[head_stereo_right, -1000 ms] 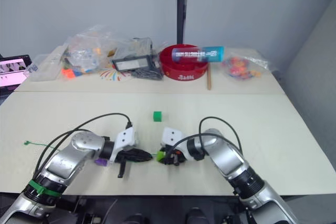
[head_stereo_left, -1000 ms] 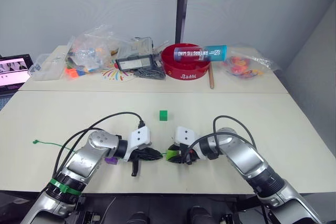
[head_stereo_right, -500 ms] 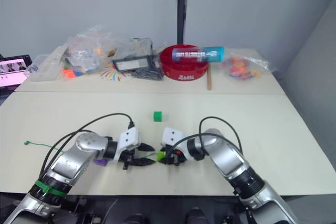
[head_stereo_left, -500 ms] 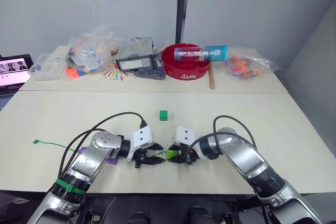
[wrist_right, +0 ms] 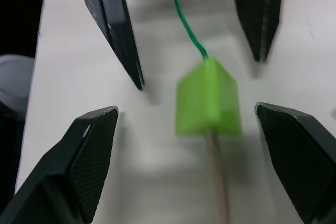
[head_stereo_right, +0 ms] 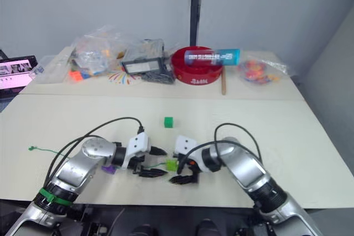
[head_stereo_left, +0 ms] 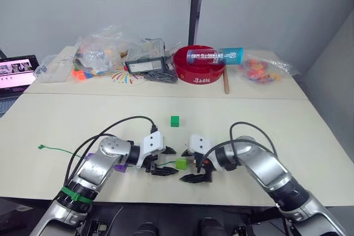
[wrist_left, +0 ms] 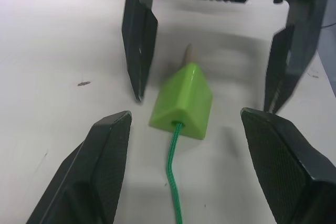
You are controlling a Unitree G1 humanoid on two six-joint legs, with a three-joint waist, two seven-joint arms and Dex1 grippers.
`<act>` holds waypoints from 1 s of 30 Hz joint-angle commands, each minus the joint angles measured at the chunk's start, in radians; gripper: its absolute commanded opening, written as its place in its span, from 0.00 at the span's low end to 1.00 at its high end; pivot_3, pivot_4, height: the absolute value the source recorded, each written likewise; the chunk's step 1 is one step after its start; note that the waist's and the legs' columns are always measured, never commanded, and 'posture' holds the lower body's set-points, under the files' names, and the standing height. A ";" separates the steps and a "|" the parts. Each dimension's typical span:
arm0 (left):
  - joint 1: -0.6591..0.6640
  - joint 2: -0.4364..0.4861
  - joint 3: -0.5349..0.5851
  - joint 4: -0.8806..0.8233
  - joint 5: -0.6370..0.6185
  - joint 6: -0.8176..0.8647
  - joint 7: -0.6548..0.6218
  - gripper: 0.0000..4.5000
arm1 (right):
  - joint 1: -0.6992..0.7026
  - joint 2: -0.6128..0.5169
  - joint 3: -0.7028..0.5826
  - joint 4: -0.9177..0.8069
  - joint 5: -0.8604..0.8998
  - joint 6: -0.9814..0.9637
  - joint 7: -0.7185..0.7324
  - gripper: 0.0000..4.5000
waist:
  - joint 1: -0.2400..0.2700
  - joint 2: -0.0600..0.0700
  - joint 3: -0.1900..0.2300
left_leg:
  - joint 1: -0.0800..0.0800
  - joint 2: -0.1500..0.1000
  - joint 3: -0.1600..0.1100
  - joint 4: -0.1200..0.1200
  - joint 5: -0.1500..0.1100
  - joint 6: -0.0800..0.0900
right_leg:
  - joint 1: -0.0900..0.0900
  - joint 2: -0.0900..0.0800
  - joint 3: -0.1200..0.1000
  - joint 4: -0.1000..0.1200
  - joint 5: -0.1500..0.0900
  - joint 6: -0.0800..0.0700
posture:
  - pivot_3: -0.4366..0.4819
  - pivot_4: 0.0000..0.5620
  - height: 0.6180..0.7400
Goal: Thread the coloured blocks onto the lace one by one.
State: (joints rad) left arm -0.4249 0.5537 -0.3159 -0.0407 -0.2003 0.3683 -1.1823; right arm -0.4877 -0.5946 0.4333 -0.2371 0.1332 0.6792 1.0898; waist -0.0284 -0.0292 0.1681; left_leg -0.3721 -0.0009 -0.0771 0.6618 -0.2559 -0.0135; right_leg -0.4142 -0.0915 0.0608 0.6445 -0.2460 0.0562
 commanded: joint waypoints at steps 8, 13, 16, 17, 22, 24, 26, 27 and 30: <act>-0.050 -0.061 -0.062 0.106 0.042 -0.061 -0.008 0.66 | 0.000 -0.003 -0.001 0.070 -0.004 -0.069 -0.010 1.00 | -0.008 0.000 0.000 | 0.000 0.000 0.000 0.000 0.000 -0.001 | -0.001 0.001 0.000 0.000 0.000 0.000 | 0.48 0.27 0.92; -0.043 -0.052 -0.067 0.115 0.053 -0.068 -0.022 0.31 | -0.010 0.002 0.006 0.085 -0.007 -0.075 -0.009 1.00 | -0.011 0.000 0.000 | 0.002 0.001 0.000 0.000 0.000 -0.001 | 0.001 0.001 0.000 0.000 0.000 0.000 | 0.48 0.27 0.92; -0.037 -0.045 -0.067 0.106 0.056 -0.066 -0.027 0.27 | -0.012 0.006 0.011 0.084 -0.008 -0.074 -0.010 1.00 | -0.012 0.000 0.000 | 0.003 0.001 0.000 0.000 0.000 -0.001 | 0.004 0.001 0.000 -0.001 0.000 0.000 | 0.48 0.27 0.92; -0.035 -0.040 -0.069 0.106 0.060 -0.070 -0.028 0.27 | -0.013 0.009 0.013 0.083 -0.009 -0.073 -0.011 1.00 | -0.013 0.000 0.000 | 0.003 0.001 0.000 0.000 0.000 -0.001 | 0.004 0.001 0.000 -0.001 0.000 0.000 | 0.48 0.27 0.92; -0.029 -0.030 -0.068 0.101 0.060 -0.074 -0.029 0.27 | -0.015 0.025 0.022 0.095 -0.024 -0.075 -0.030 0.82 | -0.017 0.000 0.000 | 0.004 0.001 0.000 0.000 0.000 -0.001 | 0.004 0.002 0.000 -0.001 0.000 0.000 | 0.48 0.27 0.92; -0.031 -0.029 -0.068 0.104 0.060 -0.074 -0.029 0.27 | -0.017 0.031 0.023 0.106 -0.032 -0.079 -0.038 0.67 | -0.017 0.000 0.000 | 0.004 0.001 0.000 0.000 0.000 -0.001 | 0.004 0.002 0.000 -0.001 0.000 0.000 | 0.48 0.27 0.92; -0.031 -0.028 -0.068 0.104 0.060 -0.076 -0.029 0.27 | -0.017 0.034 0.023 0.110 -0.035 -0.081 -0.037 0.51 | -0.017 0.000 0.000 | 0.004 0.001 0.000 0.000 0.000 -0.001 | 0.004 0.002 0.000 -0.001 0.000 0.000 | 0.48 0.27 0.92; -0.031 -0.028 -0.068 0.104 0.060 -0.076 -0.029 0.27 | -0.018 0.035 0.024 0.113 -0.038 -0.082 -0.036 0.44 | -0.017 0.000 0.000 | 0.004 0.001 0.000 0.000 0.000 0.000 | 0.004 0.002 0.000 -0.001 0.000 0.000 | 0.48 0.27 0.92; -0.034 -0.026 -0.069 0.106 0.062 -0.078 -0.031 0.27 | -0.017 0.034 0.027 0.109 -0.041 -0.085 -0.029 0.21 | -0.017 0.000 0.000 | 0.004 0.001 0.000 0.000 0.000 0.000 | 0.004 0.002 0.000 -0.001 0.000 0.000 | 0.48 0.27 0.92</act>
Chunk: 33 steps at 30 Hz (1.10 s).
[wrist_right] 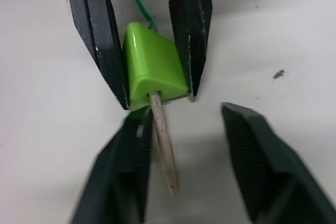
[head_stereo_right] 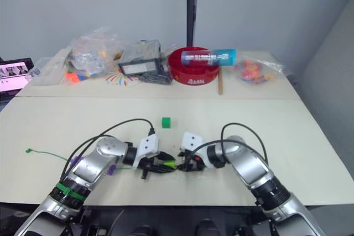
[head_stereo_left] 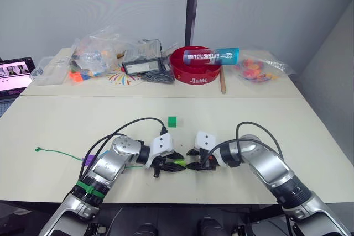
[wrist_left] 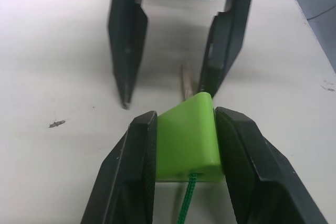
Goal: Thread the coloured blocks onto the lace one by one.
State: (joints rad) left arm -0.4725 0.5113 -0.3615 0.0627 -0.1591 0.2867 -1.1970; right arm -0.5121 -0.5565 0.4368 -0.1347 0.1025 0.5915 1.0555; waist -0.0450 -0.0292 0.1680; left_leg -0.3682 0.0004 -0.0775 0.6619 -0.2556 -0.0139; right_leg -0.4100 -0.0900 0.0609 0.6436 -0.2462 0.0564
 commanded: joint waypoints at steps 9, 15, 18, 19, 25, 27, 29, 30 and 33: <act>0.009 0.044 -0.011 0.018 0.033 -0.003 -0.015 0.27 | 0.021 -0.009 0.026 -0.016 -0.009 -0.012 0.021 0.00 | -0.003 0.000 0.000 | 0.001 0.001 0.000 0.000 0.000 0.000 | 0.000 0.001 0.000 0.000 0.000 0.000 | 0.48 0.27 0.92; 0.078 0.184 0.031 -0.062 0.021 -0.004 -0.062 0.27 | 0.022 -0.011 0.027 -0.009 -0.012 -0.024 0.020 0.00 | -0.014 0.000 0.000 | 0.001 0.002 0.000 0.000 0.000 0.000 | 0.000 0.002 0.000 0.000 0.000 0.000 | 0.48 0.27 0.92; 0.117 0.278 0.071 -0.091 0.015 -0.017 -0.086 0.27 | 0.018 -0.008 0.028 -0.002 -0.014 -0.030 0.021 0.00 | -0.019 0.000 0.000 | 0.001 0.002 0.000 0.000 0.000 0.000 | 0.000 0.002 0.000 0.000 0.000 -0.001 | 0.48 0.27 0.92; 0.125 0.301 0.084 -0.096 0.012 -0.018 -0.091 0.27 | 0.017 -0.007 0.028 0.001 -0.014 -0.032 0.021 0.00 | -0.020 0.000 0.000 | 0.001 0.003 0.000 0.000 0.000 0.000 | 0.000 0.002 0.000 0.000 0.000 -0.001 | 0.48 0.27 0.92; 0.185 0.433 0.152 -0.023 0.022 -0.102 -0.126 0.27 | 0.005 0.006 0.035 0.021 -0.017 -0.050 0.022 0.00 | -0.024 0.000 0.000 | 0.001 0.003 0.000 0.000 0.000 0.000 | 0.000 0.002 0.000 0.001 0.000 -0.001 | 0.48 0.27 0.92; 0.222 0.489 0.191 0.046 0.017 -0.161 -0.152 0.27 | -0.001 0.008 0.035 0.029 -0.020 -0.057 0.024 0.00 | -0.028 0.000 0.000 | 0.002 0.005 0.001 0.000 0.000 0.001 | 0.000 0.004 0.000 0.001 0.000 -0.001 | 0.48 0.27 0.92; 0.240 0.515 0.214 0.089 0.008 -0.208 -0.170 0.27 | -0.003 0.008 0.035 0.033 -0.020 -0.061 0.026 0.00 | -0.027 0.001 0.000 | 0.004 0.008 0.001 -0.001 -0.001 0.001 | 0.000 0.007 0.001 0.001 -0.001 -0.003 | 0.48 0.27 0.92; 0.244 0.519 0.219 0.100 0.005 -0.223 -0.175 0.27 | -0.002 0.007 0.035 0.033 -0.020 -0.061 0.027 0.00 | -0.024 0.003 0.000 | 0.005 0.010 0.001 -0.002 -0.001 0.001 | 0.000 0.009 0.001 0.002 -0.001 -0.004 | 0.48 0.27 0.92; 0.262 0.544 0.245 0.171 0.016 -0.290 -0.190 0.27 | -0.001 0.006 0.035 0.030 -0.020 -0.063 0.027 0.00 | -0.022 0.003 0.000 | 0.006 0.014 0.001 -0.002 -0.001 0.001 | 0.001 0.013 0.000 0.002 -0.002 -0.006 | 0.48 0.27 0.92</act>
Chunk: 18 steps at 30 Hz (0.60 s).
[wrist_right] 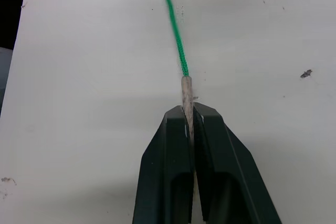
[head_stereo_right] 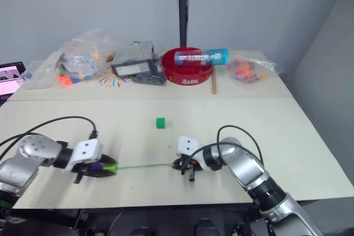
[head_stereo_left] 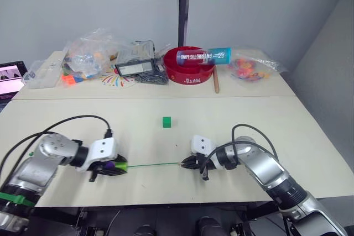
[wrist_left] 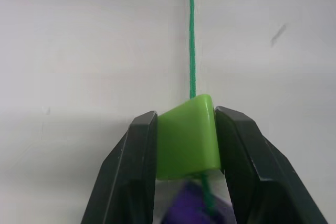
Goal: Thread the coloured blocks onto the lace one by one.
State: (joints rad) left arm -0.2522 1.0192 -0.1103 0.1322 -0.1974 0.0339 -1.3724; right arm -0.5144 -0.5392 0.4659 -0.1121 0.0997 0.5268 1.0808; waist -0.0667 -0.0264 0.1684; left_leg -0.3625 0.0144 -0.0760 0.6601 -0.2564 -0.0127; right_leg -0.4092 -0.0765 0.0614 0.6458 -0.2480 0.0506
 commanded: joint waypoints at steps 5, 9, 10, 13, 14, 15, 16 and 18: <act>0.044 0.028 0.019 0.132 0.038 -0.070 -0.024 0.27 | 0.003 -0.014 0.006 0.007 -0.017 -0.001 0.003 0.00 | -0.004 0.001 0.000 | 0.002 0.002 0.001 -0.001 0.000 0.000 | 0.000 0.002 0.001 0.002 -0.001 -0.001 | 0.48 0.27 0.92; 0.042 0.019 0.026 0.120 0.031 -0.067 -0.028 0.27 | 0.000 -0.012 0.007 0.008 -0.017 0.000 0.004 0.00 | -0.004 0.001 0.000 | 0.002 0.002 0.001 -0.001 0.000 0.000 | 0.000 0.002 0.001 0.002 -0.001 -0.002 | 0.48 0.27 0.92; 0.037 0.013 0.032 0.111 0.020 -0.053 -0.025 0.27 | -0.002 -0.011 0.007 0.009 -0.018 0.000 0.004 0.00 | -0.003 0.001 0.000 | 0.002 0.002 0.001 -0.001 0.000 0.000 | 0.000 0.002 0.001 0.002 -0.001 -0.002 | 0.48 0.27 0.92; 0.020 -0.002 0.049 0.075 -0.011 -0.012 -0.023 0.27 | -0.006 -0.007 0.007 0.010 -0.018 0.002 0.003 0.00 | -0.002 0.001 0.000 | 0.002 0.002 0.001 -0.001 0.000 0.000 | 0.000 0.002 0.001 0.002 -0.001 -0.002 | 0.48 0.27 0.92; 0.010 -0.009 0.057 0.055 -0.029 0.009 -0.023 0.38 | -0.007 -0.005 0.008 0.009 -0.017 0.003 0.003 0.00 | -0.002 0.001 0.000 | 0.002 0.002 0.001 -0.001 0.000 0.000 | 0.000 0.002 0.001 0.002 -0.001 -0.002 | 0.48 0.27 0.92; -0.009 -0.013 0.071 0.019 -0.072 0.063 -0.034 0.50 | -0.008 -0.002 0.008 0.005 -0.016 0.006 0.002 0.00 | -0.001 0.001 0.000 | 0.002 0.002 0.001 -0.001 0.000 0.000 | 0.000 0.002 0.001 0.002 -0.001 -0.002 | 0.48 0.27 0.92; -0.022 -0.015 0.080 -0.006 -0.102 0.103 -0.043 0.54 | -0.009 0.000 0.008 0.003 -0.016 0.008 0.001 0.00 | 0.000 0.001 0.000 | 0.002 0.002 0.001 -0.001 0.000 0.000 | 0.000 0.002 0.001 0.002 -0.001 -0.002 | 0.48 0.27 0.92; -0.061 -0.020 0.092 -0.054 -0.130 0.159 -0.038 0.70 | -0.012 0.007 0.009 0.001 -0.014 0.011 -0.001 0.00 | 0.001 -0.002 0.001 | -0.001 0.002 0.001 0.000 0.000 0.000 | -0.003 0.002 0.000 0.002 -0.001 -0.002 | 0.48 0.27 0.92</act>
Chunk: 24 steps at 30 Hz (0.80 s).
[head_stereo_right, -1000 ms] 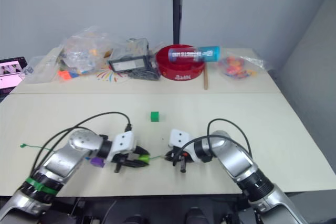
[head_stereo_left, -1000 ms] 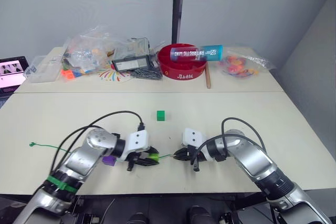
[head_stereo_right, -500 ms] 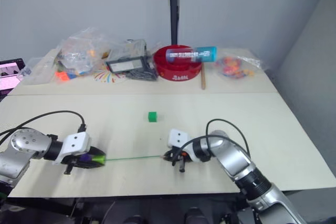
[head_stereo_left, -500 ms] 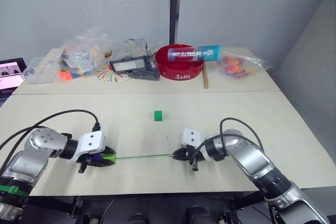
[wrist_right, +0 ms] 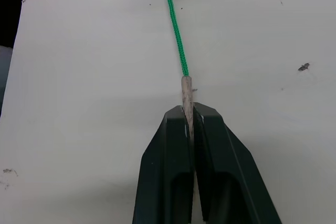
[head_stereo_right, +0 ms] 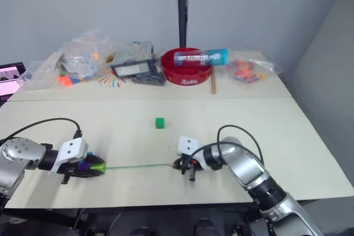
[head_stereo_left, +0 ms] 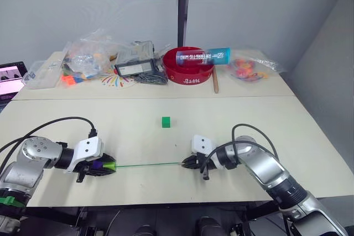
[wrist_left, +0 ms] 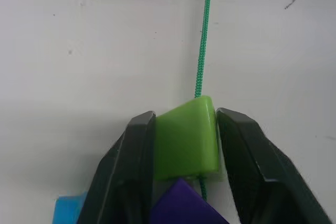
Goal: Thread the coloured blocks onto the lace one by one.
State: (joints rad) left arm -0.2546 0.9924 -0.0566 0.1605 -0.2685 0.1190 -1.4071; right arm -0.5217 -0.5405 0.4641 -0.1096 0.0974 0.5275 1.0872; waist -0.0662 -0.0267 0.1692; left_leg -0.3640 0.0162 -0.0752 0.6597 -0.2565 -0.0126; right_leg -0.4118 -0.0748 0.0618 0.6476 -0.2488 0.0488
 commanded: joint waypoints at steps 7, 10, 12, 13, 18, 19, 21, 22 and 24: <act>-0.117 0.009 0.031 -0.215 -0.157 0.267 -0.035 0.83 | -0.021 0.021 0.013 -0.012 -0.010 0.027 -0.006 0.00 | -0.003 -0.004 0.000 | -0.008 0.000 0.000 0.001 0.000 0.000 | -0.010 0.001 0.000 0.001 0.003 -0.004 | 0.48 0.27 0.92; -0.140 -0.065 -0.022 -0.228 -0.110 0.246 0.017 0.83 | -0.036 0.036 0.018 -0.014 -0.009 0.038 -0.009 0.00 | 0.001 -0.004 0.000 | -0.008 0.000 0.000 0.001 0.000 0.000 | -0.010 0.000 0.000 0.001 0.003 -0.004 | 0.48 0.27 0.92; -0.155 -0.121 -0.059 -0.225 -0.075 0.231 0.056 0.83 | -0.044 0.049 0.025 -0.018 -0.011 0.047 -0.012 0.00 | 0.004 -0.004 0.000 | -0.008 0.000 0.000 0.001 0.000 0.000 | -0.009 0.000 0.000 0.001 0.003 -0.004 | 0.48 0.27 0.92; -0.163 -0.151 -0.079 -0.217 -0.054 0.211 0.071 0.83 | -0.048 0.056 0.029 -0.019 -0.013 0.053 -0.014 0.00 | 0.003 -0.004 0.000 | -0.008 -0.001 0.000 0.001 0.000 0.000 | -0.009 0.000 0.000 0.001 0.003 -0.004 | 0.48 0.27 0.92; -0.183 -0.239 -0.137 -0.194 -0.018 0.187 0.096 0.83 | -0.064 0.080 0.047 -0.021 -0.018 0.067 -0.022 0.00 | 0.002 -0.004 0.000 | -0.010 0.000 0.000 0.001 0.000 0.000 | -0.011 0.000 0.000 0.001 0.003 -0.004 | 0.48 0.27 0.92; -0.187 -0.260 -0.158 -0.180 0.003 0.168 0.105 0.83 | -0.069 0.086 0.051 -0.021 -0.019 0.071 -0.024 0.00 | 0.002 -0.004 0.000 | -0.010 0.000 0.000 0.001 0.000 0.000 | -0.011 0.000 0.000 0.001 0.003 -0.004 | 0.48 0.27 0.92; -0.190 -0.286 -0.179 -0.163 0.025 0.149 0.118 0.83 | -0.074 0.092 0.053 -0.023 -0.021 0.077 -0.026 0.00 | 0.003 -0.004 0.000 | -0.010 -0.001 0.000 0.001 0.000 0.000 | -0.011 0.000 0.000 0.001 0.003 -0.004 | 0.48 0.27 0.92; -0.191 -0.293 -0.181 -0.158 0.028 0.147 0.120 0.83 | -0.075 0.093 0.054 -0.024 -0.021 0.078 -0.027 0.00 | 0.004 -0.004 0.000 | -0.010 -0.001 0.000 0.001 0.000 0.000 | -0.010 0.000 0.000 0.001 0.003 -0.004 | 0.48 0.27 0.92; -0.198 -0.317 -0.197 -0.134 0.047 0.132 0.127 0.83 | -0.080 0.096 0.053 -0.021 -0.022 0.080 -0.028 0.00 | 0.005 -0.004 0.000 | -0.010 -0.001 -0.001 0.001 0.000 0.000 | -0.010 0.000 0.000 0.001 0.003 -0.004 | 0.48 0.27 0.92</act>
State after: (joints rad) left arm -0.4353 0.6816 -0.2513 0.0217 -0.2326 0.2756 -1.2889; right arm -0.5835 -0.4479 0.5181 -0.1111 0.0718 0.6010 1.0616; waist -0.0614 -0.0307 0.1693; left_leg -0.3739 0.0151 -0.0757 0.6607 -0.2562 -0.0129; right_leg -0.4224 -0.0750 0.0622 0.6484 -0.2460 0.0450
